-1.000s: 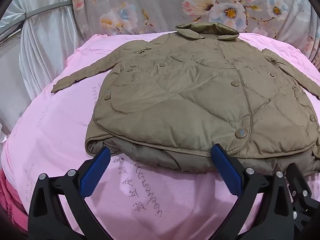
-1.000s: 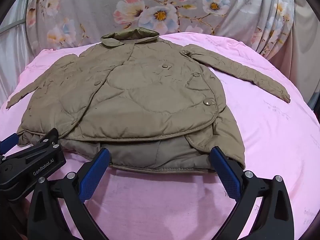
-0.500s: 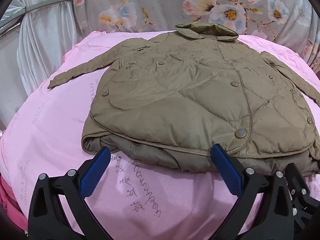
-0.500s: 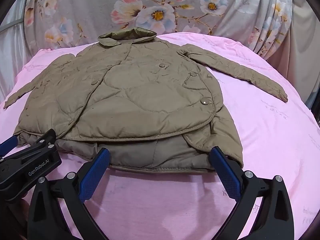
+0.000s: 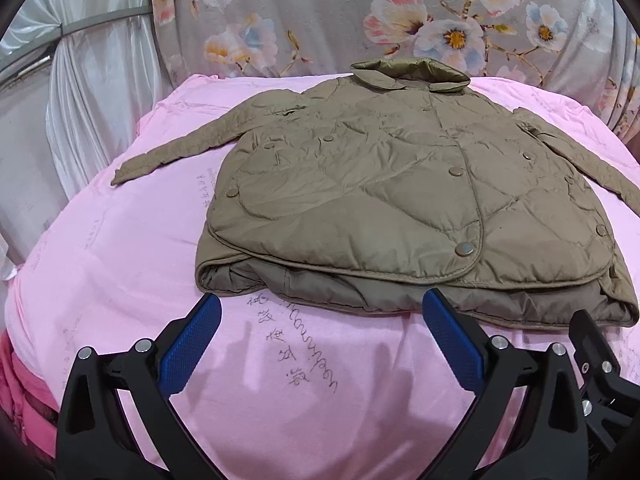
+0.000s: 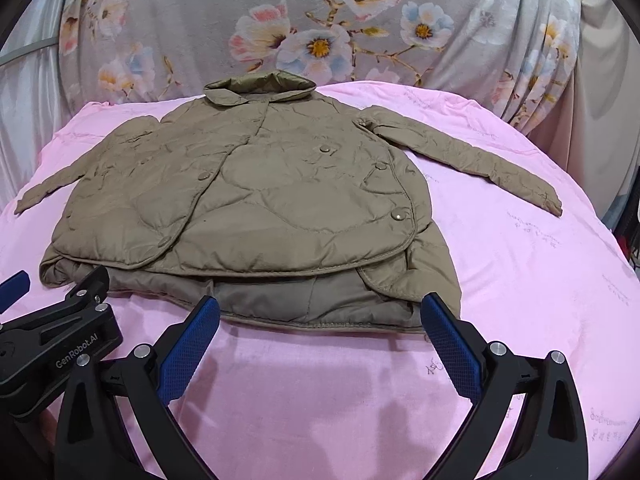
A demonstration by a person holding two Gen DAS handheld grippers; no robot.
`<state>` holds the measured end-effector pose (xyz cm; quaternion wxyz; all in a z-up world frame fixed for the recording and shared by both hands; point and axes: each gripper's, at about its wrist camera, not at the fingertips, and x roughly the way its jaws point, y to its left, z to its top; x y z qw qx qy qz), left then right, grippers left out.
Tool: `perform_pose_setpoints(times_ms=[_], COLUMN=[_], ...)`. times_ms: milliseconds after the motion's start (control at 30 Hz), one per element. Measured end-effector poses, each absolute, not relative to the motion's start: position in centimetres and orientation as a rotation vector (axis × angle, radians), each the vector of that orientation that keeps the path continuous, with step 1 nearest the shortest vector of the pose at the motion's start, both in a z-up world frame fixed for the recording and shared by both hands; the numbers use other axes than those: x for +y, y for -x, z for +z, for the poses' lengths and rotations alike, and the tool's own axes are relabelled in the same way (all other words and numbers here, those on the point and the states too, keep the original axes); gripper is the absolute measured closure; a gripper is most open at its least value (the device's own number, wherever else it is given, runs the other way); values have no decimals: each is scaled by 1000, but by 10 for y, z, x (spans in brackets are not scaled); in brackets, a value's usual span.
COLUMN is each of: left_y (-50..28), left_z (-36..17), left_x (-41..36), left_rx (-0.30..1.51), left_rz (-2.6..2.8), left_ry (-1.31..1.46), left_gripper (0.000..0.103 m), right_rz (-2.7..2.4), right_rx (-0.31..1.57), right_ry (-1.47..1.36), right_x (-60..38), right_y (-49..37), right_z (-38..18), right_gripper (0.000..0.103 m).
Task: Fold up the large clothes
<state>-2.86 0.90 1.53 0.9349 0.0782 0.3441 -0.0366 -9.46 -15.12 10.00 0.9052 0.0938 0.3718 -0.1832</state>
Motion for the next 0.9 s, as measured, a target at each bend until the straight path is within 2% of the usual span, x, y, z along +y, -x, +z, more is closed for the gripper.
perform_pose_setpoints(times_ms=[367,900], left_y=[38,43], left_z=[38,37], left_x=[15,15], left_rx=[711,730], left_rz=[-73,-79], left_ry=[-155,-157], left_gripper=[5,5], right_rz=[-380,-371], right_rx=[748,768], right_ry=[-203,-211], right_x=[-152,-148], right_y=[103,106], right_z=[121,122], right_gripper=[5,5])
